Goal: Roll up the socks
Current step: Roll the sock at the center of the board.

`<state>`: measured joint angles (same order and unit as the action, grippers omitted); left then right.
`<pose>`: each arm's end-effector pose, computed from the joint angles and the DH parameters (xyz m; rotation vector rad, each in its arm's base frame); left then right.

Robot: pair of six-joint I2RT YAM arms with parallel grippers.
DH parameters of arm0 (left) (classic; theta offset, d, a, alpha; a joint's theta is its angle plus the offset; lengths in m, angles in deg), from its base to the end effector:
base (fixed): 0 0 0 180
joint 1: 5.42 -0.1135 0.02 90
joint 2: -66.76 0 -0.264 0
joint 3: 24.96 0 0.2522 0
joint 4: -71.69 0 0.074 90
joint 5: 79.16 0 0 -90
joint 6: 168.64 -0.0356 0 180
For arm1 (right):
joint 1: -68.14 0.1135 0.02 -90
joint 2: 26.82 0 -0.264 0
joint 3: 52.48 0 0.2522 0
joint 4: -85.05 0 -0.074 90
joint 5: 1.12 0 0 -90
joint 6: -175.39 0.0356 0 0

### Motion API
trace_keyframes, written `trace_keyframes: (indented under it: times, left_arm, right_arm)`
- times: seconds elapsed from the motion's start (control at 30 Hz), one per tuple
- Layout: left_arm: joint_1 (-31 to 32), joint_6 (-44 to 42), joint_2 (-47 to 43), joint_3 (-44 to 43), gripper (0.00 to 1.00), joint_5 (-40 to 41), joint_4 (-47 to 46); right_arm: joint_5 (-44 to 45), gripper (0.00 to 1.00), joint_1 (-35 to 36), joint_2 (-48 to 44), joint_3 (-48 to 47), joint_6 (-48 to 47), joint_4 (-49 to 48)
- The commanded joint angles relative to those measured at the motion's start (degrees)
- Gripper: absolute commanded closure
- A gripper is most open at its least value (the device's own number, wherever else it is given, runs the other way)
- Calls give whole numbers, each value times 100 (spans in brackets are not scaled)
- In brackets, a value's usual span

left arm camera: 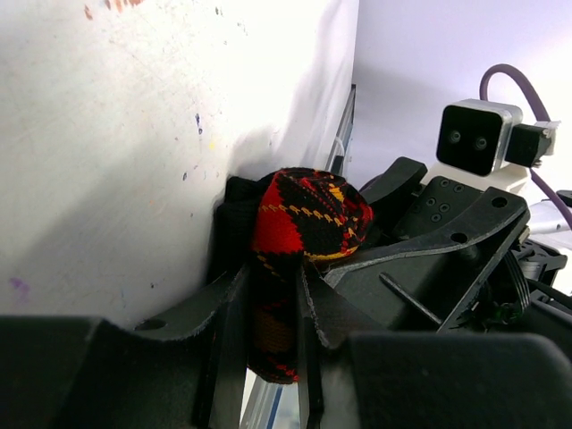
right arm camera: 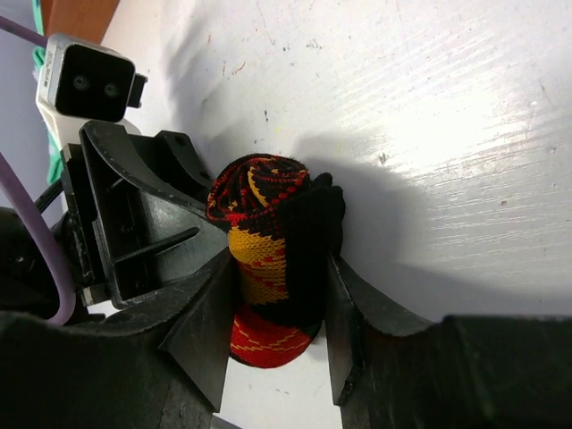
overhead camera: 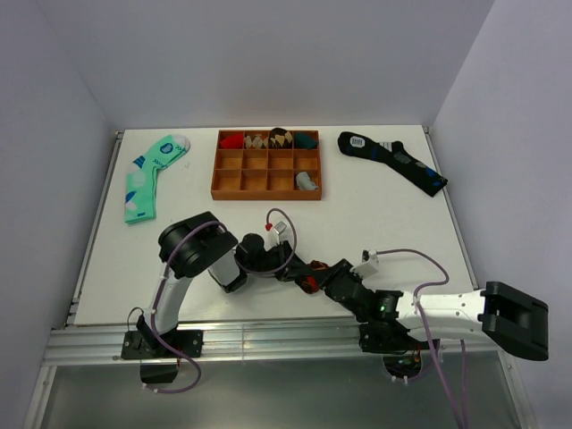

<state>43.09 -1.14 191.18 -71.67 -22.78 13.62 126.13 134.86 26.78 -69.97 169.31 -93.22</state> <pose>0.1976 -0.2532 0.0500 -0.1058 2.4492 -1.8348 0.0782 0.1273 0.1146 0.6785 2.0924 0.8422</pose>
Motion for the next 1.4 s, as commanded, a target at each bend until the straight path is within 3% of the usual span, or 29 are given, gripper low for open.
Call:
trace_keyframes:
  times: [0.0, 0.1, 0.27, 0.6, 0.83, 0.93, 1.03, 1.13, 1.23, 1.37]
  left_arm:
    - [730, -860, 1032, 772, 100, 216, 3397]
    - [704, -693, 812, 930, 93, 277, 3168]
    - [581, -297, 347, 1238, 84, 357, 2535]
    - [475, 55, -418, 1405, 75, 278, 1743]
    - [396, 55, -691, 1519, 69, 436, 1700]
    - [361, 47, -621, 1450, 69, 418, 1759]
    - [370, -50, -559, 1309, 85, 471, 2023]
    - [370, -94, -533, 1239, 92, 480, 2225]
    - [378, -199, -524, 1072, 99, 506, 2506]
    - [440, -252, -550, 940, 100, 585, 2850]
  right_arm:
    - [326, 84, -36, -200, -383, -420, 252]
    - [326, 93, -36, -429, -707, -561, 1049]
    - [291, 99, -36, -728, -1051, -763, 1993]
    - [309, 100, -36, -817, -1139, -877, 2565]
    - [195, 100, -36, -843, -902, -868, 2364]
    - [151, 100, -36, -817, -823, -877, 2258]
    - [98, 100, -62, -694, -840, -834, 2257]
    - [10, 92, -62, -492, -902, -737, 2398]
    - [-95, 77, -62, -325, -875, -474, 2512]
    - [-332, 62, -62, -228, -726, -201, 2504]
